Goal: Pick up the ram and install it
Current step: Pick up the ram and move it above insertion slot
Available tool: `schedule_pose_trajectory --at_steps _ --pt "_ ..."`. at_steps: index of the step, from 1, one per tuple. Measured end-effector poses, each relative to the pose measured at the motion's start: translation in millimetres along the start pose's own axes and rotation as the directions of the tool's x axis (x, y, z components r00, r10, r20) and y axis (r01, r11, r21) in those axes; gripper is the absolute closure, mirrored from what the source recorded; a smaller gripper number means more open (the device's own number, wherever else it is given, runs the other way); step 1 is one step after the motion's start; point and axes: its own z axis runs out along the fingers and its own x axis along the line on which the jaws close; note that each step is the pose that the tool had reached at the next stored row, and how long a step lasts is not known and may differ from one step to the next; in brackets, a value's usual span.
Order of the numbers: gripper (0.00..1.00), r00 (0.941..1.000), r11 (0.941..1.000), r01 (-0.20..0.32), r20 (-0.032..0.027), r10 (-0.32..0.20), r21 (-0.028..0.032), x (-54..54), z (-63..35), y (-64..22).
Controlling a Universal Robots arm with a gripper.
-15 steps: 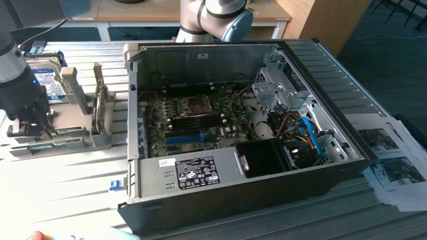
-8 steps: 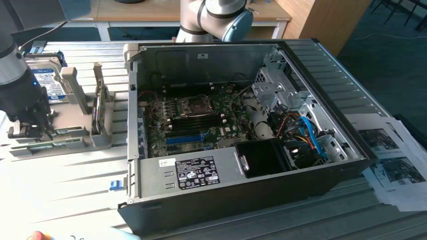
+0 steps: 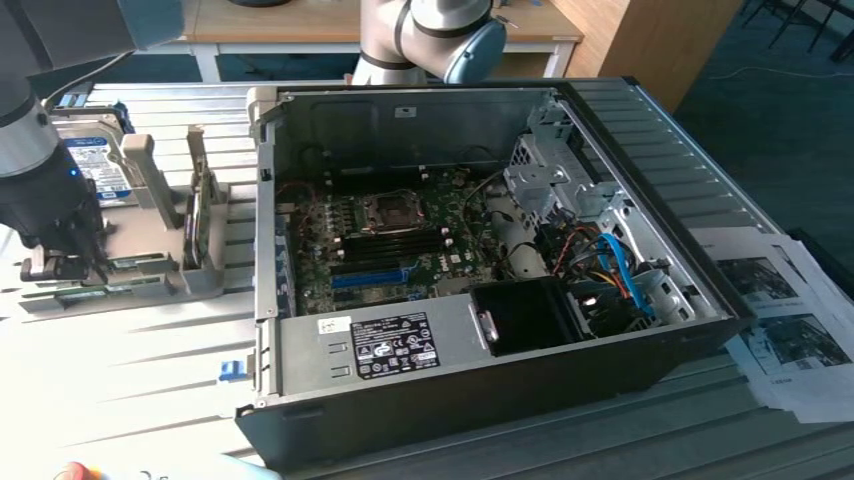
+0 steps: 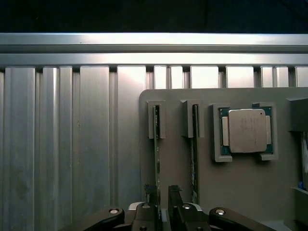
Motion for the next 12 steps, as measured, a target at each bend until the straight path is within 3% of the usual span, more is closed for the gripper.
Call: schedule_pose_trajectory --at_steps 4,12 --pt "0.76 1.0 1.0 0.0 0.0004 0.0 0.0005 0.0 0.4 -1.2" --pt "0.76 1.0 1.0 0.0 0.0001 0.0 0.0001 -0.5 -0.2 -14.0"
